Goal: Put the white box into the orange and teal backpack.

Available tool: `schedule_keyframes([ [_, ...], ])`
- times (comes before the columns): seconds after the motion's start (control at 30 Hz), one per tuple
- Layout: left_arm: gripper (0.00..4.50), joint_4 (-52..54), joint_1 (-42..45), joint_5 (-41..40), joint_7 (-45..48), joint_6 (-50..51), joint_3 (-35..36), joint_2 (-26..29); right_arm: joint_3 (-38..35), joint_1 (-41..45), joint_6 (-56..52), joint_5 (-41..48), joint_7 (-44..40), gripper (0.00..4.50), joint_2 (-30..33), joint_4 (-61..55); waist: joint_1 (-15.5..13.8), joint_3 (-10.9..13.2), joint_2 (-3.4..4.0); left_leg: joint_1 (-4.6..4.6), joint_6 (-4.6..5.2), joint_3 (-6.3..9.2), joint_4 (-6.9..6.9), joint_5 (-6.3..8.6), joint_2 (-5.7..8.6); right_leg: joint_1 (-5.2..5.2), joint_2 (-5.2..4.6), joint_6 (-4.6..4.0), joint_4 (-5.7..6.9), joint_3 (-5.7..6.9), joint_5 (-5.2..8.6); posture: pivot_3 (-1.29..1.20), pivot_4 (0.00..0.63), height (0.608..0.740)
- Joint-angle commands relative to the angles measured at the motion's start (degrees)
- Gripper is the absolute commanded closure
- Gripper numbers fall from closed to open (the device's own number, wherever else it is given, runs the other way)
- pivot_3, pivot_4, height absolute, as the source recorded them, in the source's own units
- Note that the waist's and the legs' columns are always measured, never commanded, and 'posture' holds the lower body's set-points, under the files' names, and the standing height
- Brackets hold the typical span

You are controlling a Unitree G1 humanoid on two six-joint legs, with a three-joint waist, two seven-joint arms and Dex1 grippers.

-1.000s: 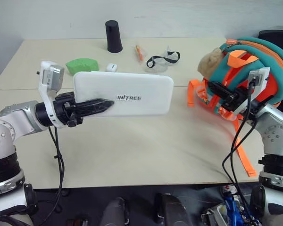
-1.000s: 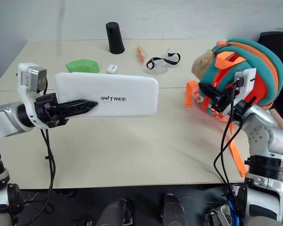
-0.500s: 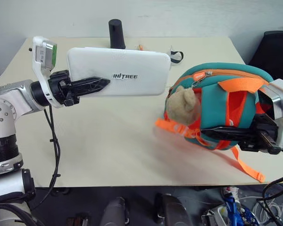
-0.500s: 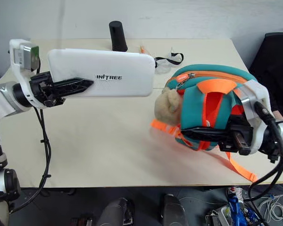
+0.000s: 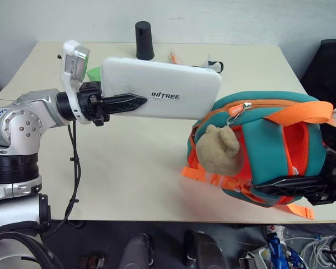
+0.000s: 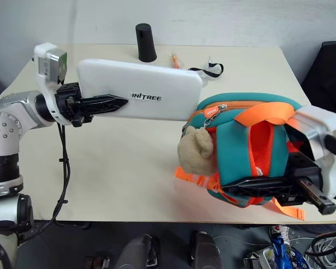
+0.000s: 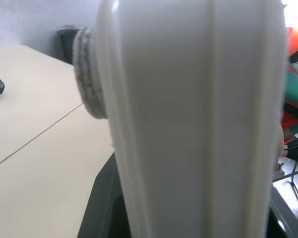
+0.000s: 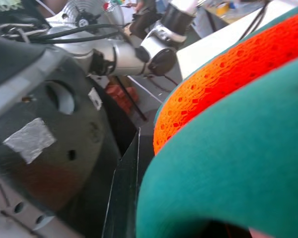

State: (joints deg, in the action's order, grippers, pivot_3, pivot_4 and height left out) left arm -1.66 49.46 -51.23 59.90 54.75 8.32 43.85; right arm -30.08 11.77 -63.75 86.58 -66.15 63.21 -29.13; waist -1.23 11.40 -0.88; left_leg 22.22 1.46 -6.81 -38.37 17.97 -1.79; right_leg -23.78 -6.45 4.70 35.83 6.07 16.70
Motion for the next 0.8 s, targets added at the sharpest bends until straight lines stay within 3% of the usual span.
schedule_keyframes([
  [0.03, 3.17, 2.52, 0.66, -1.25, 3.47, 0.16, 0.17, 0.83, -1.53, -0.29, 2.00, -0.46, -0.91, 4.45, 0.46, -1.71, -0.06, 0.01, -0.01, 0.00, 0.00, 0.01, -0.03, 0.00, 0.00, 0.00, 0.00, 0.00, 0.01, 0.01, 0.00, 0.00, 0.150, 0.740],
  [0.4, 3.17, 5.12, -1.42, 3.90, 10.91, -4.84, -4.80, 2.06, 2.91, 0.78, 5.96, -5.60, 4.49, 4.45, -2.06, 0.57, -0.08, 0.01, -0.02, 0.02, 0.01, 0.06, -0.51, 0.02, -0.03, 0.04, -0.06, 0.00, 0.08, -0.02, 0.00, 0.00, 0.150, 0.740],
  [0.63, 3.17, 4.99, -0.11, 14.18, 15.56, -15.41, -12.55, 1.87, 4.64, 0.93, 6.73, -7.16, 4.80, 4.45, -3.00, 0.97, -0.13, 0.01, -0.02, 0.02, 0.07, 0.06, -0.54, 0.05, -0.01, 0.06, -0.06, 0.00, 0.06, -0.01, 0.00, 0.00, 0.150, 0.740],
  [0.8, 3.17, 4.19, 2.40, 17.13, 11.69, -18.60, -14.37, -4.41, 5.14, 1.38, 6.65, -7.24, 4.25, 4.45, -3.10, 1.18, -0.32, 0.01, -0.02, 0.04, 0.12, 0.08, -0.59, 0.08, -0.01, 0.08, -0.08, 0.01, 0.07, 0.00, -0.01, 0.00, 0.150, 0.740],
])
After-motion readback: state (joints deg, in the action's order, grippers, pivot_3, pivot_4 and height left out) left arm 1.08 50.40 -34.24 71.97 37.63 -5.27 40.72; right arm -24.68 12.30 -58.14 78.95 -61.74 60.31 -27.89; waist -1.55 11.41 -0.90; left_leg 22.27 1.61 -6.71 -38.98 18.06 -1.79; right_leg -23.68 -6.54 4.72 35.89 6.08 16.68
